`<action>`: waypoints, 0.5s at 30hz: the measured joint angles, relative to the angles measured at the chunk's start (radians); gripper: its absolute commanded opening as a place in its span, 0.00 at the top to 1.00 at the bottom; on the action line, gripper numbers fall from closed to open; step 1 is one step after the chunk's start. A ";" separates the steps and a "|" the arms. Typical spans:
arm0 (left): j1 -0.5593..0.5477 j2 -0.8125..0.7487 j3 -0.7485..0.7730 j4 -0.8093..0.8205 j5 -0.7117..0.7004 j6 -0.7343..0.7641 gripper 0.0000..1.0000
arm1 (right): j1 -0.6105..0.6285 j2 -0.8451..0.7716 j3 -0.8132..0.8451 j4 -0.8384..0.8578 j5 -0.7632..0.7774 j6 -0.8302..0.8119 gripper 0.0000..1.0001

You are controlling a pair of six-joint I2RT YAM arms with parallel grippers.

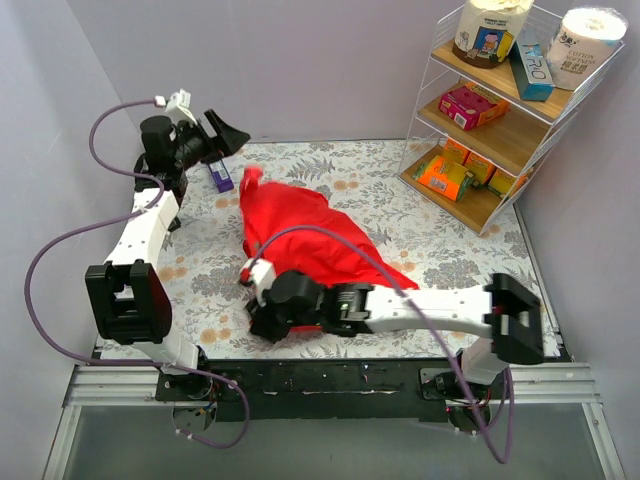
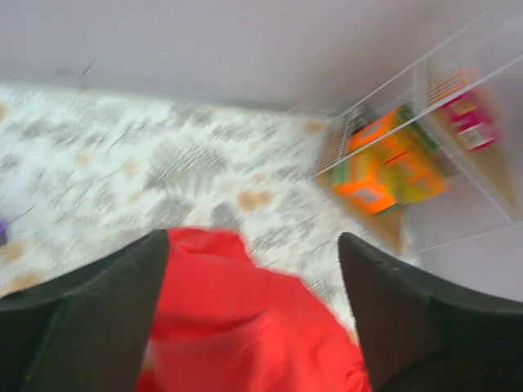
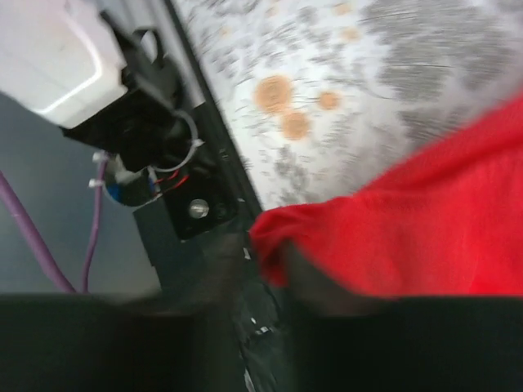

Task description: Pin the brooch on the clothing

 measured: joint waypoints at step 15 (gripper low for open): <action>-0.015 -0.141 -0.274 -0.297 -0.286 0.138 0.02 | -0.177 0.114 0.170 -0.037 -0.160 -0.031 0.03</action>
